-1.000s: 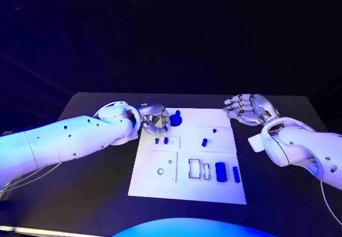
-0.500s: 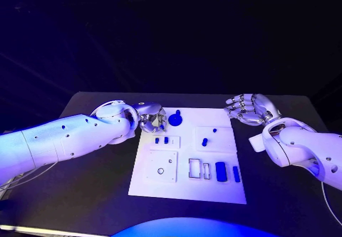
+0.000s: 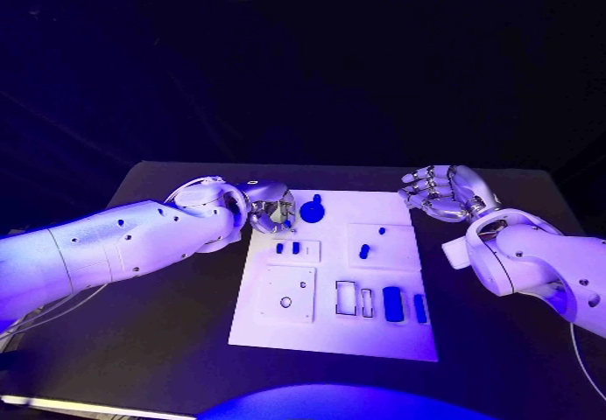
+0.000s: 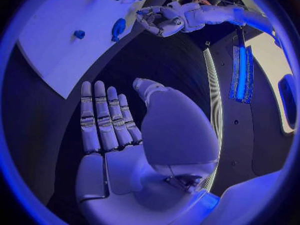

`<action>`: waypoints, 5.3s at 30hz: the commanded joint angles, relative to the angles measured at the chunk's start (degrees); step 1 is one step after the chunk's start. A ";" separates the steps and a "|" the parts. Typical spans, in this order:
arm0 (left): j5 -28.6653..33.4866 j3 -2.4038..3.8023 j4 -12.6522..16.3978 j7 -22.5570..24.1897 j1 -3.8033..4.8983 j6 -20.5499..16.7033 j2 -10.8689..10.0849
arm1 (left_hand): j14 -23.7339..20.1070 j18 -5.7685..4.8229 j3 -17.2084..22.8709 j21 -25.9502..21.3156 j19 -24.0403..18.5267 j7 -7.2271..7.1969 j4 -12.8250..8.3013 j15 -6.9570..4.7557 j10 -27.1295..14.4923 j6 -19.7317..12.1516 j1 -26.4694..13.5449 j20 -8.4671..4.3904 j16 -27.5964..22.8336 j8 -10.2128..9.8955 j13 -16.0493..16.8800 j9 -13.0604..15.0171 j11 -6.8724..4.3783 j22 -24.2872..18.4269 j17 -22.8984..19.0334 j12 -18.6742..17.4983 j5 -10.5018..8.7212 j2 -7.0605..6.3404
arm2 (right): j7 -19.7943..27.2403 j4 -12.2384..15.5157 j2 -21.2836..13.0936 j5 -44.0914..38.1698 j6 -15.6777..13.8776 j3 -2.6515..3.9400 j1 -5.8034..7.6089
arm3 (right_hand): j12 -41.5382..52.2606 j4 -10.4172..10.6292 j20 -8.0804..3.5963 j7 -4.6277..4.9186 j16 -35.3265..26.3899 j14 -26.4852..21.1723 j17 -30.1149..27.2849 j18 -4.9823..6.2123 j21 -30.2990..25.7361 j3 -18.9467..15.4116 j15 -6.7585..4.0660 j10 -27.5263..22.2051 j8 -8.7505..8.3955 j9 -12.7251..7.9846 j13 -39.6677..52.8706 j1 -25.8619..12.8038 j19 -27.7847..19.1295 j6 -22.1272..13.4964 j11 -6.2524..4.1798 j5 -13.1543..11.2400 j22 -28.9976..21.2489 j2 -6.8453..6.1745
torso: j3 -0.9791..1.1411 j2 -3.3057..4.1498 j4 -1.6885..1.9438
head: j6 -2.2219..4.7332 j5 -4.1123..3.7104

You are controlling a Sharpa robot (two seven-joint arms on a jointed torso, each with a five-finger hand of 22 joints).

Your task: Assemble the parts on the task board

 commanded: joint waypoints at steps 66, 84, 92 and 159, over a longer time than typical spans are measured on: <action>1.44 -0.95 -1.66 0.64 -0.22 3.35 1.80 | 1.98 -1.32 -0.81 0.80 1.53 -0.41 -0.79 -0.53 1.61 1.91 -1.34 -0.34 1.58 -0.36 1.74 0.74 -0.68 1.21 2.95 1.03 -0.88 0.01 | 0.81 -0.03 -0.04 -0.02 -0.56 0.01 -0.31 | -0.55 -0.66 0.19 3.85 -0.57 -0.50 -0.75 0.60 -0.36 0.11 0.26 0.20 -0.43 -0.48 -0.60 0.33 -0.80 0.02 0.27 -0.19 -0.83 0.32 | -0.01 0.02 0.05 | -0.37 -0.37; 2.13 -0.95 -2.02 0.91 -0.28 2.76 1.80 | 1.56 -1.24 -0.77 0.25 1.03 0.11 -0.84 -0.27 0.96 -0.66 -1.88 -0.31 1.61 -2.84 2.82 0.32 -0.32 0.59 2.38 0.99 -0.83 -0.42 | 0.50 -0.19 -0.03 -0.02 -0.26 0.01 -0.38 | -0.76 -0.78 0.28 3.92 -0.76 -0.66 -1.09 0.58 -0.39 0.13 0.36 0.10 -0.57 -0.69 -0.80 0.24 -1.05 0.01 0.35 -0.20 -1.22 0.27 | -0.03 0.02 0.03 | -0.46 -0.38; 2.48 -0.95 -1.87 1.22 -0.30 2.06 1.72 | 1.53 -1.25 -0.77 0.23 1.07 0.17 -0.81 -0.24 1.12 -0.92 -2.01 -0.28 1.63 -3.20 3.06 0.27 -0.33 0.63 2.41 1.13 -0.79 -0.52 | 0.35 -0.26 0.04 -0.02 -0.13 0.01 -0.43 | -0.94 -0.87 0.36 4.01 -0.92 -0.84 -1.37 0.57 -0.39 0.12 0.45 -0.03 -0.71 -0.87 -0.89 0.15 -1.25 -0.06 0.45 -0.21 -1.55 0.21 | -0.02 0.02 0.05 | -0.43 -0.36; 71.96 1.44 1.17 20.17 -0.17 -9.55 -6.24 | -17.24 0.77 -0.68 -12.55 -9.29 3.72 2.62 3.47 -9.99 -6.65 -6.00 2.82 -12.30 -9.60 5.64 -1.83 3.93 -12.13 -25.60 2.28 -0.59 0.33 | -16.80 -4.70 3.72 -52.92 22.31 0.04 1.10 | -17.49 -12.07 -8.69 -1.97 35.04 22.78 11.12 0.57 32.87 2.64 -7.35 15.81 -9.51 -7.18 -0.90 1.95 8.04 14.60 -5.55 -0.17 14.13 -0.85 | -0.15 -0.10 0.37 | 1.68 -6.34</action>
